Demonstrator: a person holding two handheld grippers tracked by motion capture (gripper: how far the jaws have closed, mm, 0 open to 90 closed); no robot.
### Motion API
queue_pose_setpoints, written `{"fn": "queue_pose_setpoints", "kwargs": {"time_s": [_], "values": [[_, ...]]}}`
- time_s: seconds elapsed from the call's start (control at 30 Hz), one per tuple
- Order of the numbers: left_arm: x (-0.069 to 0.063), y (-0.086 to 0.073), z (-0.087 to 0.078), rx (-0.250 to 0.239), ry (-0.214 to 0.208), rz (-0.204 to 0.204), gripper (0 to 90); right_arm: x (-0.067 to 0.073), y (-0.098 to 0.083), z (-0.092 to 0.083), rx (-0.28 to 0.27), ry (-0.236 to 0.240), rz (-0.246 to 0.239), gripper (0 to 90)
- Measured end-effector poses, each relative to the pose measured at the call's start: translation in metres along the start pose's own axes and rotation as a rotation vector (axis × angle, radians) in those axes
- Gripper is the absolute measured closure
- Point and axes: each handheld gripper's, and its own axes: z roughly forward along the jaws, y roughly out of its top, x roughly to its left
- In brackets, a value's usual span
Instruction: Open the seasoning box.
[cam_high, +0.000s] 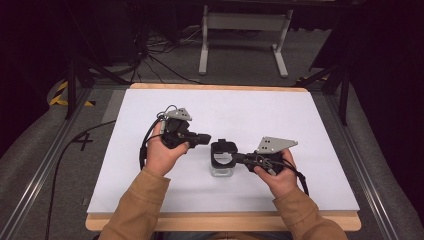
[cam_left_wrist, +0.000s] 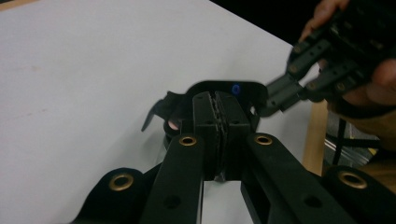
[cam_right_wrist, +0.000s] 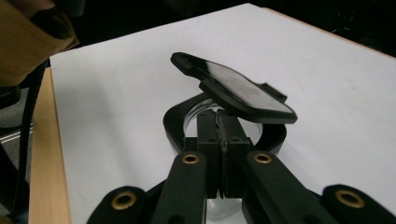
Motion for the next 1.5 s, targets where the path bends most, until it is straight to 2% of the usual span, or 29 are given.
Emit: {"fn": "queue_pose_setpoints", "kwargs": {"time_s": [0.1,0.23,0.37,0.43,0.57,0.7,0.77,0.97,1.1,1.43,1.5], "values": [[-0.007,-0.005,-0.004,0.043,-0.008,0.014,89.1,-0.003,0.005,0.001,-0.012,0.002,-0.005,89.4],[-0.015,-0.011,0.0,0.09,-0.016,0.031,89.5,-0.006,0.011,0.003,-0.028,0.001,-0.011,89.3],[-0.016,-0.016,0.009,0.109,-0.03,0.026,87.1,-0.01,0.016,0.005,-0.045,0.001,-0.012,89.4],[-0.015,-0.021,0.015,0.117,-0.048,0.006,86.6,-0.012,0.017,0.005,-0.046,0.002,-0.006,89.3],[-0.014,-0.026,0.03,0.091,-0.055,-0.013,89.0,-0.016,0.018,0.007,-0.071,-0.004,0.005,89.5],[-0.013,-0.029,0.04,0.105,-0.051,0.006,89.2,-0.019,0.019,0.008,-0.086,-0.027,-0.001,89.5],[-0.013,-0.03,0.044,0.102,-0.048,-0.002,89.3,-0.02,0.02,0.01,-0.096,-0.035,0.005,89.5],[-0.013,-0.032,0.05,0.105,-0.039,0.0,88.8,-0.026,0.024,0.018,-0.107,-0.057,0.006,89.5],[-0.014,-0.031,0.05,0.12,-0.032,0.022,87.8,-0.031,0.025,0.021,-0.116,-0.07,0.013,89.5],[-0.014,-0.032,0.051,0.106,-0.028,0.006,89.5,-0.046,0.022,0.025,-0.133,-0.119,0.05,89.5],[-0.014,-0.032,0.05,0.116,-0.03,0.011,89.4,-0.048,0.022,0.026,-0.139,-0.114,0.062,89.5]]}}
